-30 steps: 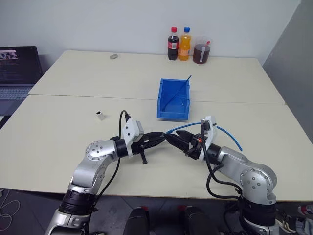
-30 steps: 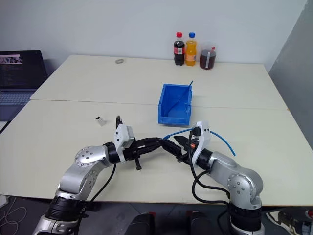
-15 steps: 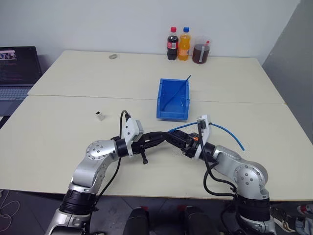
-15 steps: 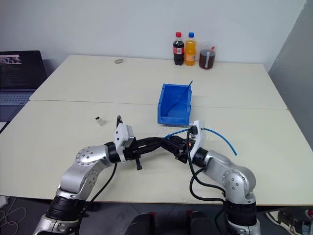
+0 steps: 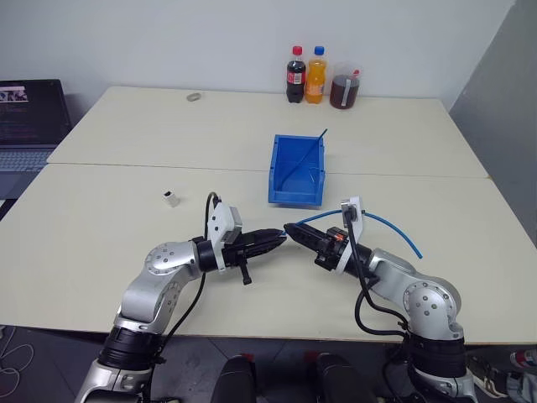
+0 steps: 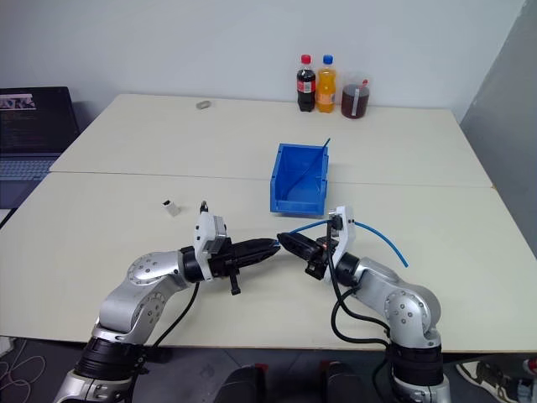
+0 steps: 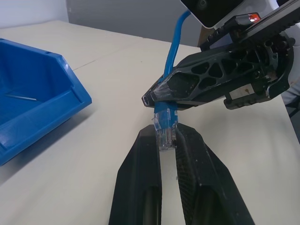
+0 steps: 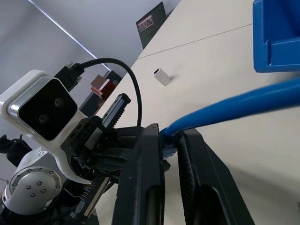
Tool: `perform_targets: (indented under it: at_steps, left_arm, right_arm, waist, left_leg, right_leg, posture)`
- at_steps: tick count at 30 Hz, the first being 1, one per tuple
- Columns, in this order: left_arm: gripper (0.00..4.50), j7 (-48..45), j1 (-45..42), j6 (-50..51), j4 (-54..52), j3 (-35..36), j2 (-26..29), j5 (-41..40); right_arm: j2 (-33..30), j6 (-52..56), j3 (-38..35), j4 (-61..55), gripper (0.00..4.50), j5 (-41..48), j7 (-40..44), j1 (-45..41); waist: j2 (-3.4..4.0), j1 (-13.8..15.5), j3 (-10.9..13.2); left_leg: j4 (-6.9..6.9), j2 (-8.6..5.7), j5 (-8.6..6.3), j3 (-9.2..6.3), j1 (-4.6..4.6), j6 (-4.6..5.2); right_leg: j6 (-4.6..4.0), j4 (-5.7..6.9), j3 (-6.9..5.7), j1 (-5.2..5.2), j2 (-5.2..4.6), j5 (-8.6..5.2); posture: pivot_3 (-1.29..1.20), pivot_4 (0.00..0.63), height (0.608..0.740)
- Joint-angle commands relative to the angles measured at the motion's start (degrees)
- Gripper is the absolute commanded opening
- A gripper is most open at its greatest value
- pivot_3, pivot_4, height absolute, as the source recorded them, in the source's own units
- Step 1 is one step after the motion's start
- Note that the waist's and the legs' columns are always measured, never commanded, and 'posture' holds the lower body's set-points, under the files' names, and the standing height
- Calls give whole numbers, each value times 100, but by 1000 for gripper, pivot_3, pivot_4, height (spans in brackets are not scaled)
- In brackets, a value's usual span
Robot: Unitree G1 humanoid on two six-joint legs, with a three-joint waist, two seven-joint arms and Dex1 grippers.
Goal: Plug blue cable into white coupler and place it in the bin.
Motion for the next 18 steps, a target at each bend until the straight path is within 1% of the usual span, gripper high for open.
perform_targets:
  at_steps: [1, 3, 4, 5, 9, 11, 12, 13, 14, 18]
  left_arm:
    - [164, 14, -8, 66, -140, 80, -14, -110]
    - [164, -5, 14, 86, -137, 77, 27, -99]
    - [865, -4, 24, 94, -129, 89, 45, -97]
    - [1012, -9, 39, 104, -122, 110, 65, -105]
    - [1972, -17, 143, 74, -141, 164, 157, -83]
    - [2276, 35, 279, 46, -220, 240, 235, -63]
    - [2536, 63, 365, 59, -274, 294, 284, -70]
    - [2703, 97, 507, 70, -339, 381, 358, -82]
    - [3000, 98, 632, 80, -389, 442, 436, -92]
    - [3793, 288, 1171, -69, -420, 827, 624, -11]
  right_arm:
    - [5, -86, 33, -107, 113, 260, 132, -91]
    - [-8, -94, 39, -101, 110, 261, 133, -96]
    - [-17, -101, 38, -94, 110, 258, 133, -101]
    - [-26, -113, 39, -87, 110, 246, 133, -105]
    - [-68, -158, 49, -63, 108, 220, 131, -123]
    - [-102, -176, 60, -55, 108, 200, 139, -140]
    - [-121, -184, 62, -49, 108, 190, 142, -149]
    - [-160, -206, 77, -45, 108, 159, 162, -150]
    - [-196, -224, 92, -40, 108, 133, 180, -150]
    - [-318, -297, 136, -14, 107, 85, 229, -130]
  waist:
    - [0, 0, 0]
    - [0, 0, 0]
    - [0, 0, 0]
    - [0, 0, 0]
    - [0, 0, 0]
    - [1, -2, 0]
    - [1, -4, 1]
    - [1, -7, 1]
    - [1, -21, 1]
    - [4, -37, 3]
  left_leg:
    - [0, 0, 0, 0, 0, 0]
    - [-1, 0, 0, 0, -1, 0]
    - [-2, 0, 0, 0, -1, 0]
    - [-2, 0, 0, 0, -1, 0]
    - [-5, 0, 0, 0, -1, 0]
    - [-5, 0, 0, 1, -1, 0]
    - [-8, 1, 0, 2, -1, 0]
    - [-10, 1, 0, 2, -2, 0]
    - [-12, 2, 0, 2, -2, 0]
    - [-19, 4, -1, 3, -3, 0]
  right_leg:
    - [0, -1, 0, 0, 0, 0]
    - [0, -2, 0, 0, 0, 0]
    - [0, -3, 0, 0, 0, 0]
    - [0, -4, 0, 0, 0, 0]
    - [0, -6, 0, 0, 0, 0]
    - [0, -9, 1, 0, 0, 0]
    - [0, -12, 2, 0, -1, 0]
    - [0, -15, 1, 0, -1, 0]
    - [0, -17, 2, 0, -1, 0]
    - [-1, -24, 3, -2, -1, 0]
  posture:
    - [0, 150, 740]
    - [0, 150, 740]
    - [0, 150, 740]
    - [0, 150, 740]
    - [0, 150, 740]
    - [0, 150, 740]
    - [0, 150, 740]
    - [0, 150, 740]
    - [0, 150, 740]
    - [0, 150, 740]
